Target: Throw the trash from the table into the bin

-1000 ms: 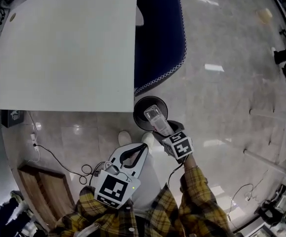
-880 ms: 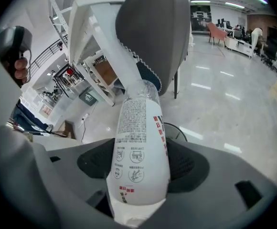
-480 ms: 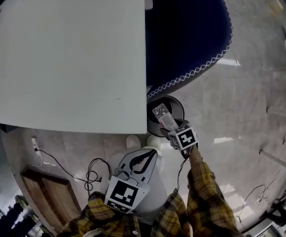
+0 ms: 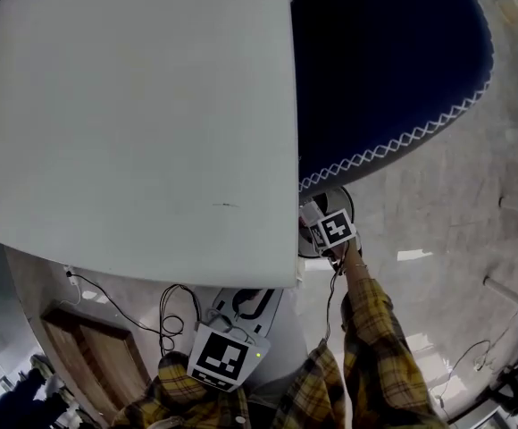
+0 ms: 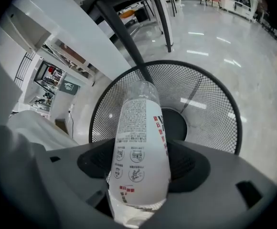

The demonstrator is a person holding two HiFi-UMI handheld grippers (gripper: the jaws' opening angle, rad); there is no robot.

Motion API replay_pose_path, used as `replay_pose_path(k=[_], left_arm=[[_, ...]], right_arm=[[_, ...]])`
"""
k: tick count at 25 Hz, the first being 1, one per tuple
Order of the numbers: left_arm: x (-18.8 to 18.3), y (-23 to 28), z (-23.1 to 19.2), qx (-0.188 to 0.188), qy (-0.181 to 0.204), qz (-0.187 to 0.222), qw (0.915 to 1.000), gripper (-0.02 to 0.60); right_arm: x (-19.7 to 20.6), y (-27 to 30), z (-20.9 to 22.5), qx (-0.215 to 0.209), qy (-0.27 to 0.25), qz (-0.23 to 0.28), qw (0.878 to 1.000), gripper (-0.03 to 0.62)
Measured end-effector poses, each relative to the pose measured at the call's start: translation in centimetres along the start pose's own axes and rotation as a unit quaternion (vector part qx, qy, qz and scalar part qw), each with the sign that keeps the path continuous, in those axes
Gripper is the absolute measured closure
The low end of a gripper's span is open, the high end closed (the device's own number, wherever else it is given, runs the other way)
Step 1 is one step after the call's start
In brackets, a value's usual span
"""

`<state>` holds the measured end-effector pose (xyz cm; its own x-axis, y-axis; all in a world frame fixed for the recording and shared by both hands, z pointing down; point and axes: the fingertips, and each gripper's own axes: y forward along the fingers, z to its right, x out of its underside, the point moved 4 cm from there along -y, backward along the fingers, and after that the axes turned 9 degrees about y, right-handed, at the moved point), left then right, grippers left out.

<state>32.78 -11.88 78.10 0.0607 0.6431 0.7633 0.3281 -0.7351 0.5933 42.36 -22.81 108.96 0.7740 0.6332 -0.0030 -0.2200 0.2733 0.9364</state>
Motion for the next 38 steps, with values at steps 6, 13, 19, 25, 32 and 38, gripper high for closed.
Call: replay_pose_path(k=[6,13,19,25,32,38], left_arm=[[0.6,-1.2,-0.4,-0.002,-0.001,0.001,1.0000,0.574],[-1.3,-2.0,1.2,0.001,-0.016,0.000,0.9999,0.573],[-5.4,-4.3,3.4,0.006,-0.019,-0.011,0.9998,0.574],[-9.3,-9.4,5.1,0.006,-0.017,-0.002,0.9998,0.574],[-16.7,-10.9,8.1,0.002,0.003,0.024,0.9997,0.573],[-21.9,-12.8,8.6,-0.017,0.025,0.052,0.9982,0.574]], right_arm=[[-1.2,1.2,-1.4,-0.019,0.017,0.009,1.000,0.281],[0.2,-1.8,-0.7,0.001,0.021,0.015,1.000,0.279],[1.2,-8.0,-1.9,-0.012,0.037,0.031,0.999,0.279],[2.4,-14.7,-7.0,-0.028,0.050,0.052,0.997,0.279],[2.4,-23.8,-8.5,-0.062,0.078,0.091,0.991,0.281],[1.8,-32.1,-11.0,-0.104,0.082,0.160,0.978,0.312]])
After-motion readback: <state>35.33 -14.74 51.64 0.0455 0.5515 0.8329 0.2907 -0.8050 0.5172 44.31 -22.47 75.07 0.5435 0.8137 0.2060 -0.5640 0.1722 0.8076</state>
